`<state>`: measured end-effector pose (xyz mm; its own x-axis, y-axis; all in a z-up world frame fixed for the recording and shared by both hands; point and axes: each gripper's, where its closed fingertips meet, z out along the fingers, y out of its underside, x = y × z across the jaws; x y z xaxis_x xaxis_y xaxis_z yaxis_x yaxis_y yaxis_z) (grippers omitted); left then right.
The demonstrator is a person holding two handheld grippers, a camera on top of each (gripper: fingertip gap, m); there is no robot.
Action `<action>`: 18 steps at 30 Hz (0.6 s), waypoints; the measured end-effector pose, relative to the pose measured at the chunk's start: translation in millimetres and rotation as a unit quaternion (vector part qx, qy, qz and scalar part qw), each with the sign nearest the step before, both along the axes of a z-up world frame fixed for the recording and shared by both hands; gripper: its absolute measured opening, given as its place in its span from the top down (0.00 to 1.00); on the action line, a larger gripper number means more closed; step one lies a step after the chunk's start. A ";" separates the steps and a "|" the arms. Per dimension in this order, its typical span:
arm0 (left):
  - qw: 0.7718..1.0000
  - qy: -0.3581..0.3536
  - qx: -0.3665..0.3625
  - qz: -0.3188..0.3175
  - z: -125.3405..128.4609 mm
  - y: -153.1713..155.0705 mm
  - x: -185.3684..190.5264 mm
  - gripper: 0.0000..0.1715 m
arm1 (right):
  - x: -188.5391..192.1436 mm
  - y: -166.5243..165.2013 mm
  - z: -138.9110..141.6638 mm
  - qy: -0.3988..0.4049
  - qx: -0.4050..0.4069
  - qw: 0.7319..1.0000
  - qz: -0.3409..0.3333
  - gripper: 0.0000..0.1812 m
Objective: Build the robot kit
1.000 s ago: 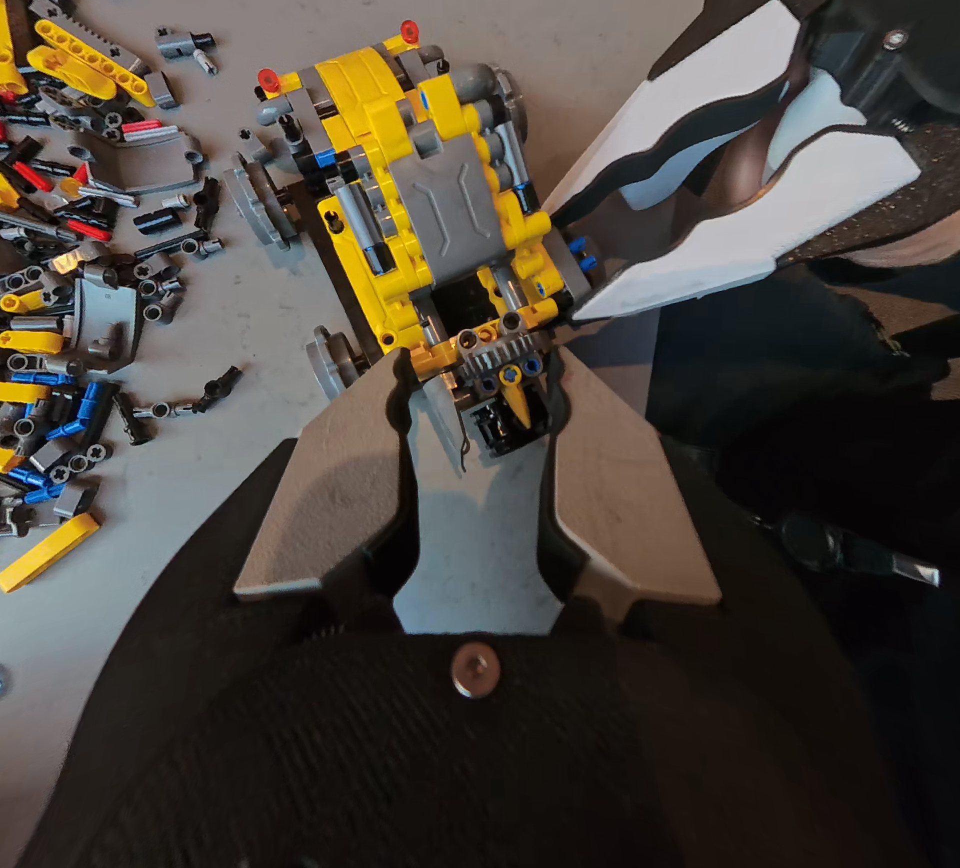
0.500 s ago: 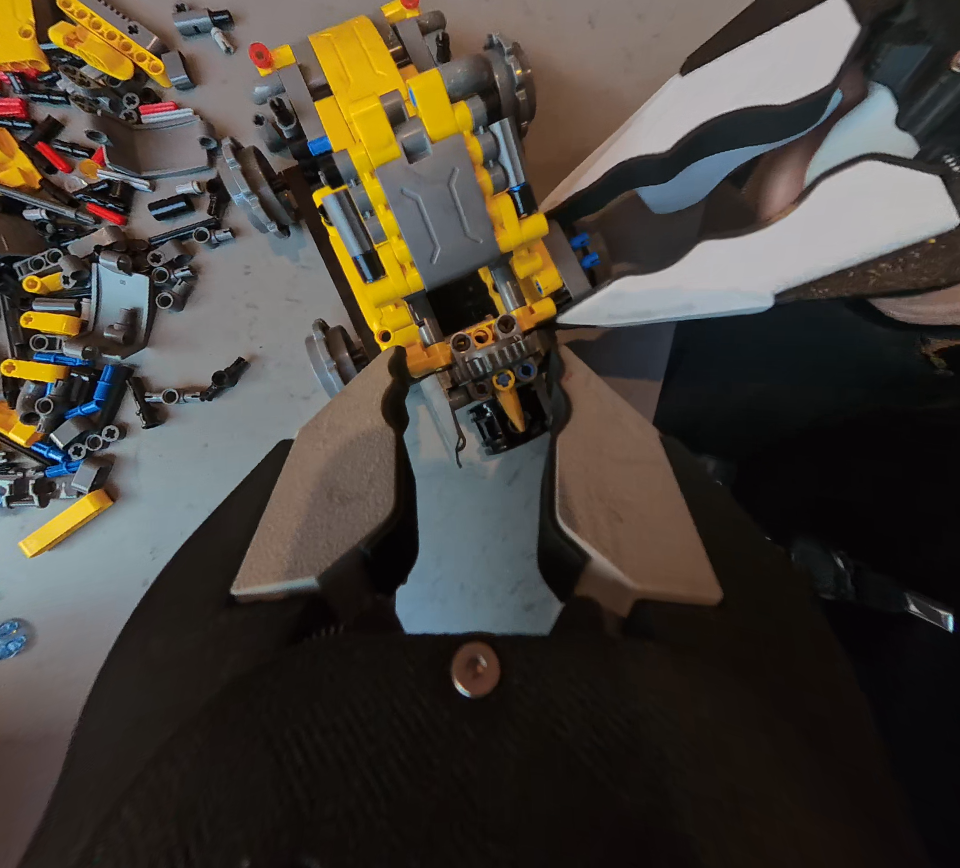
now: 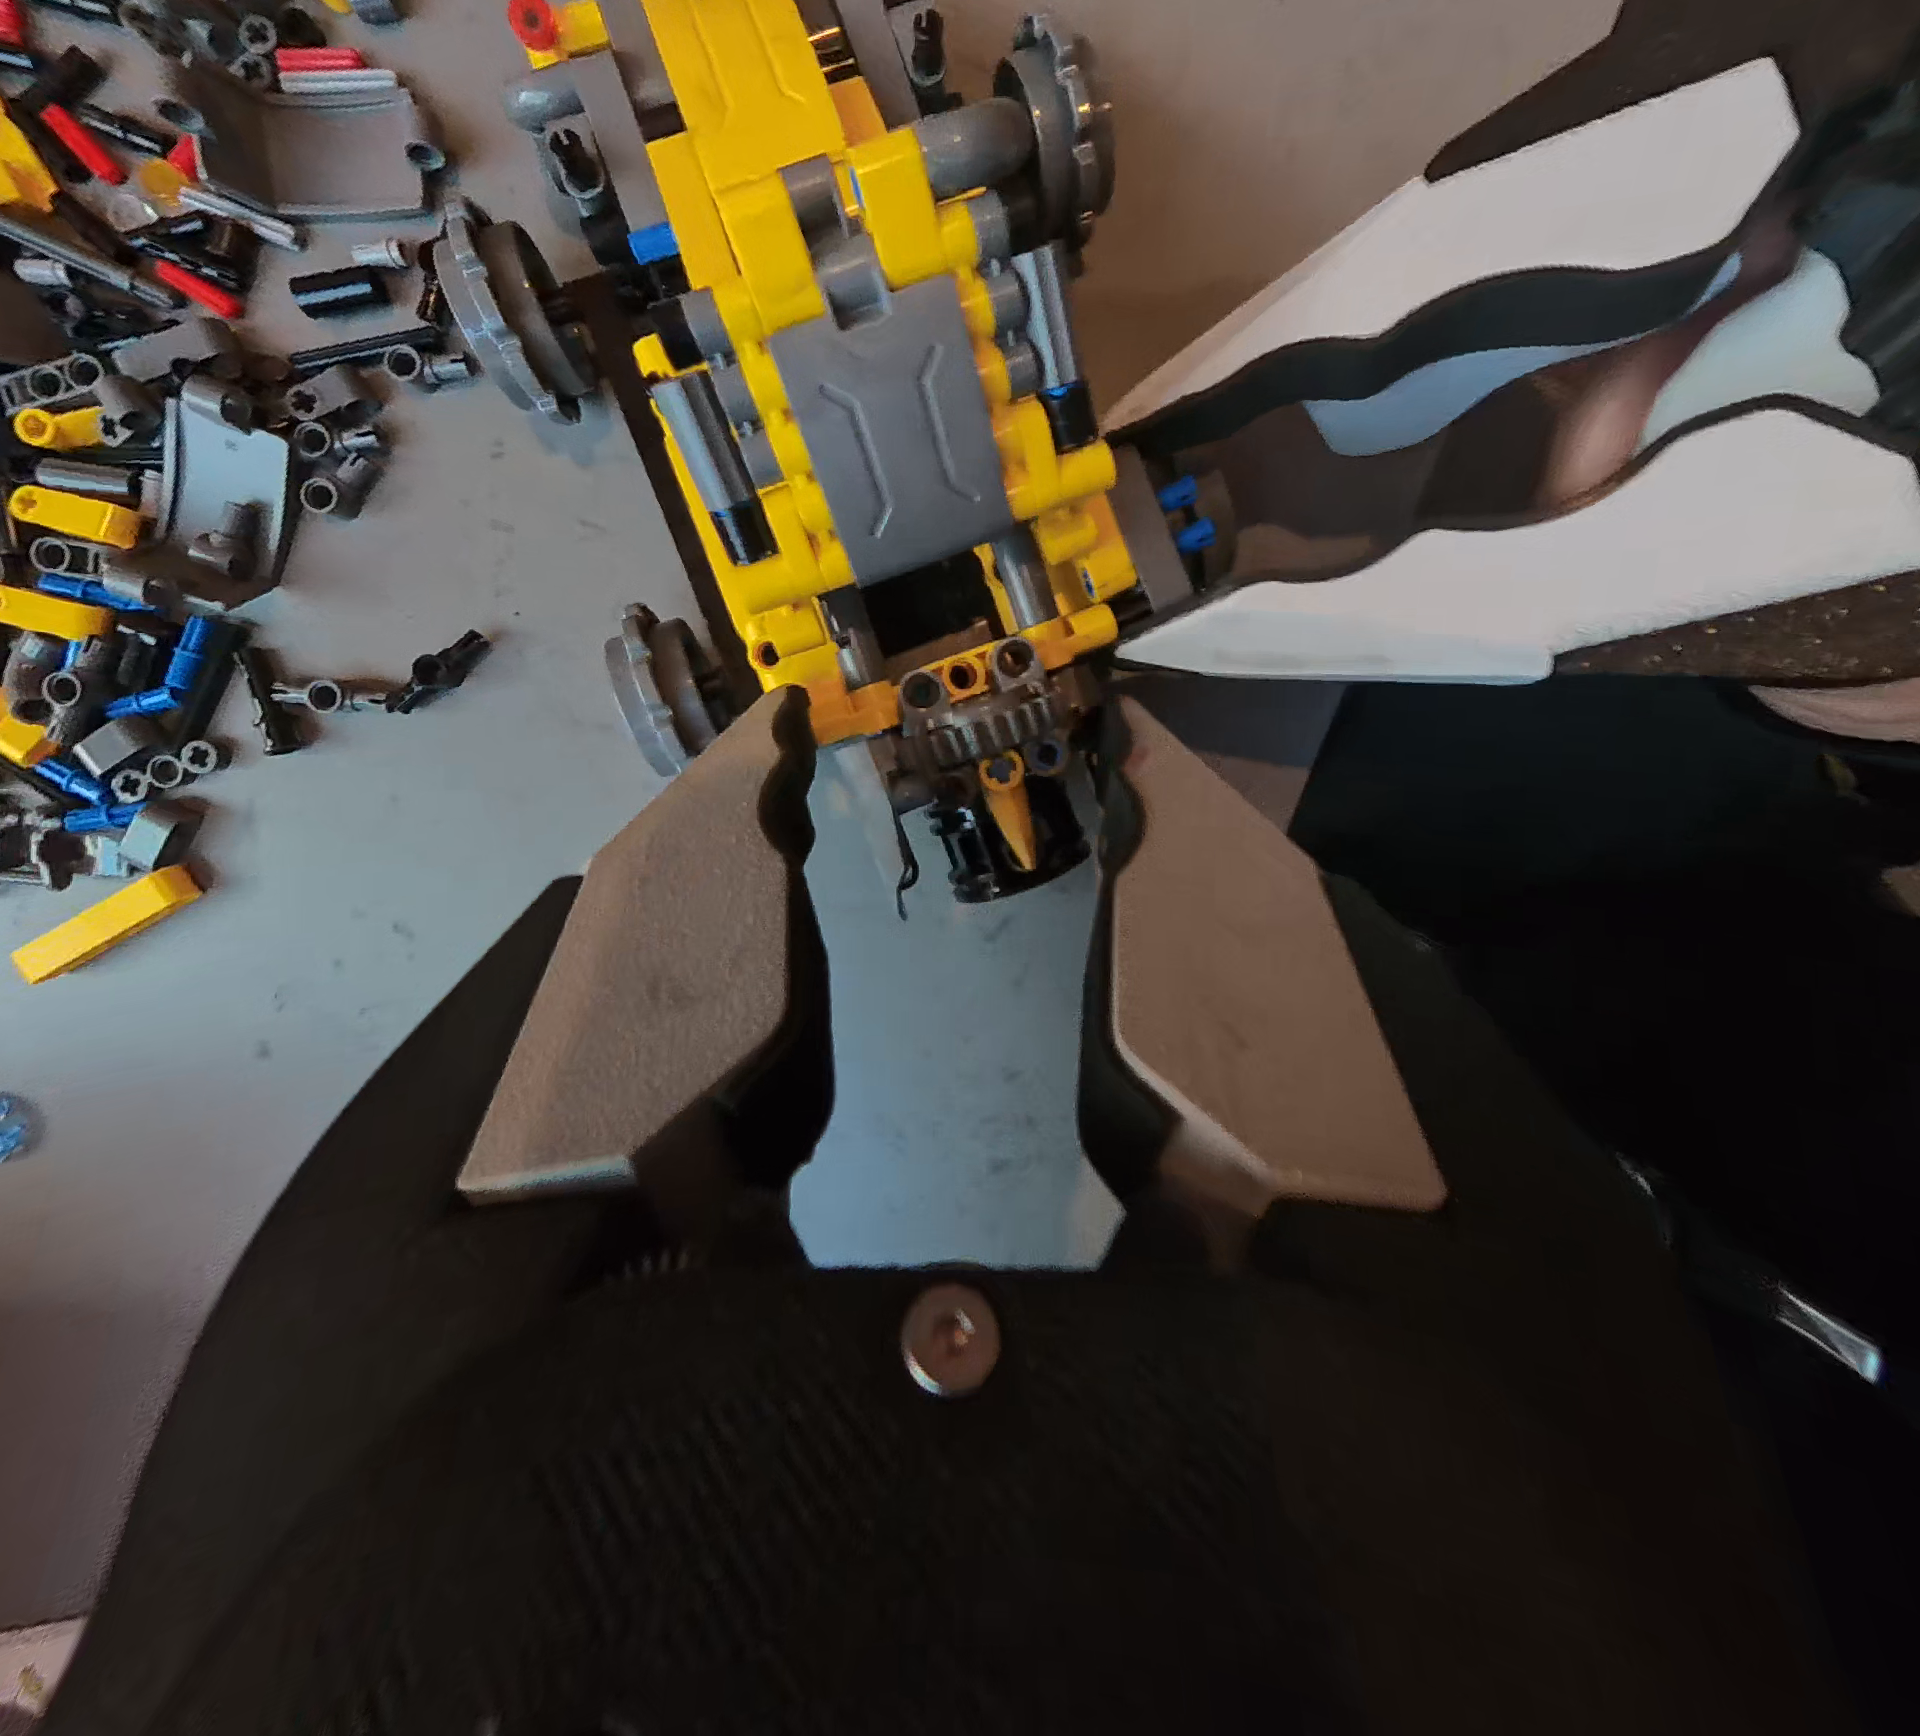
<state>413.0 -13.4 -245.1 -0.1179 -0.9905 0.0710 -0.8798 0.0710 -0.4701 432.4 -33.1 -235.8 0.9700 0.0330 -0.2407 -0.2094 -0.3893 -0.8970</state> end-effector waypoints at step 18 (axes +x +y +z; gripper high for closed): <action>0.998 0.026 0.048 -0.019 -4.9 19.2 8.5 0.69 | 13.6 19.2 4.3 0.071 0.026 0.997 0.021 0.89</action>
